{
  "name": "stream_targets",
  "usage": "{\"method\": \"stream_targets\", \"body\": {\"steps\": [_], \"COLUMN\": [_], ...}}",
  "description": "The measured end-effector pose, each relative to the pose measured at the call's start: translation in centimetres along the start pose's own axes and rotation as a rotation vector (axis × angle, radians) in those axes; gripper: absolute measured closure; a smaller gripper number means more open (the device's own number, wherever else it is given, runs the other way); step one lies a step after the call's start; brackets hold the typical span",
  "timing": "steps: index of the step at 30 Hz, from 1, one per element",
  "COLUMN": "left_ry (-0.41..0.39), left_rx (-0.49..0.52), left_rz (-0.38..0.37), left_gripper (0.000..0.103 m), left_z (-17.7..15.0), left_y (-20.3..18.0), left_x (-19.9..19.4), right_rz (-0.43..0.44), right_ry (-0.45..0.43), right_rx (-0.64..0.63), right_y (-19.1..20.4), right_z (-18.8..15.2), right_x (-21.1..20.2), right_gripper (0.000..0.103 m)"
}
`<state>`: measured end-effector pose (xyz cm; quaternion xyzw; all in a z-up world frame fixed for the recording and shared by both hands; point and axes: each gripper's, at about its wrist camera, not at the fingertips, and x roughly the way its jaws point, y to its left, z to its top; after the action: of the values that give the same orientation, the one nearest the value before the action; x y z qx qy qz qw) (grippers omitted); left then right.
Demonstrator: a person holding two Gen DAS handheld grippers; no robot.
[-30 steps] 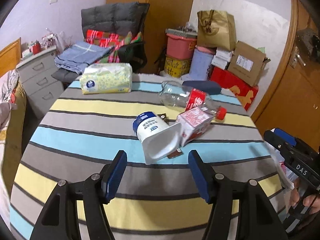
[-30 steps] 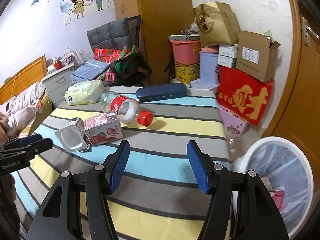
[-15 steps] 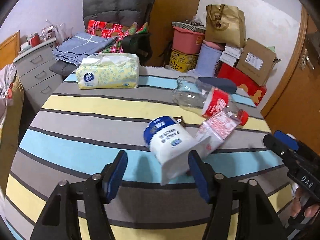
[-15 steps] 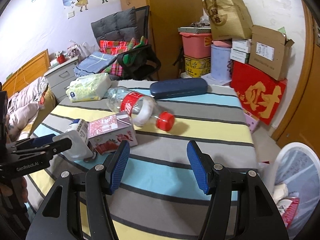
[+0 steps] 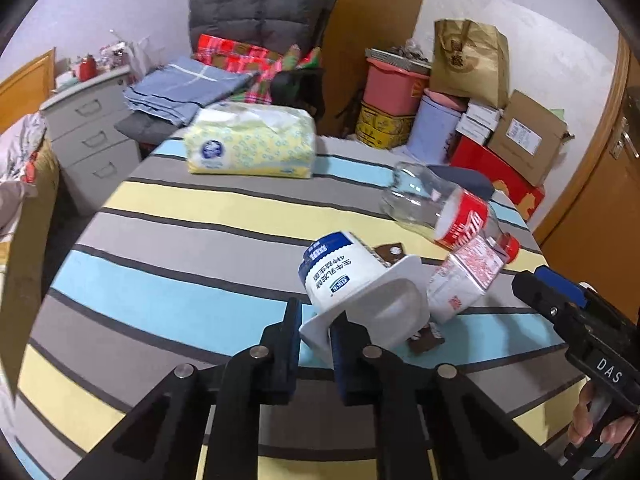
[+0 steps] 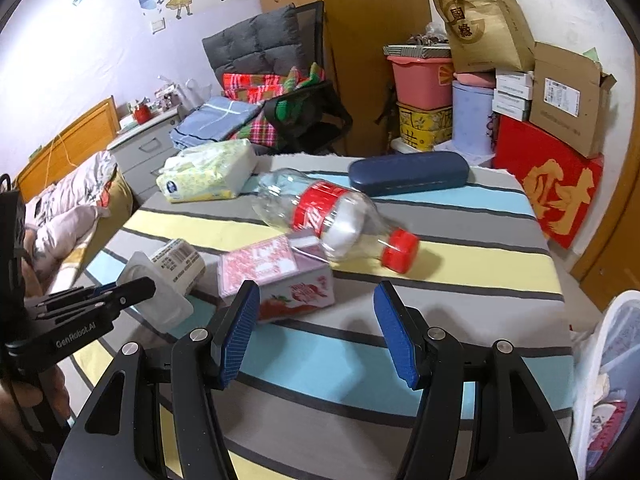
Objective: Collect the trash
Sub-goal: 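Grasp the white yogurt cup with the left tool while the right tool grasps the pink carton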
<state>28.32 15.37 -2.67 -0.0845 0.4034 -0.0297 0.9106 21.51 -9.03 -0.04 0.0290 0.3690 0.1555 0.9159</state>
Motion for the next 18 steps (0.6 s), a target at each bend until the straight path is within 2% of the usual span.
{"method": "stream_targets", "body": {"steps": [7, 12, 15, 18], "left_ry": [-0.011, -0.005, -0.003, -0.005], "left_rx": [-0.004, -0.010, -0.015, -0.025], "left_rz": [0.055, 0.041, 0.031, 0.028], "left_gripper": [0.089, 0.089, 0.089, 0.089], "left_z": [-0.2, -0.6, -0.7, -0.7], "left_y": [2.1, 2.6, 2.7, 3.0], "left_x": [-0.8, -0.8, -0.6, -0.6], "right_rz": [0.007, -0.053, -0.111, -0.150], "right_ry": [-0.009, 0.023, 0.019, 0.051], "right_rx": [0.045, 0.121, 0.110, 0.123], "right_y": [1.9, 2.4, 3.0, 3.2], "right_z": [0.6, 1.4, 1.7, 1.9], "right_x": [1.1, 2.7, 2.9, 3.4], "right_gripper": [0.042, 0.042, 0.042, 0.042]}}
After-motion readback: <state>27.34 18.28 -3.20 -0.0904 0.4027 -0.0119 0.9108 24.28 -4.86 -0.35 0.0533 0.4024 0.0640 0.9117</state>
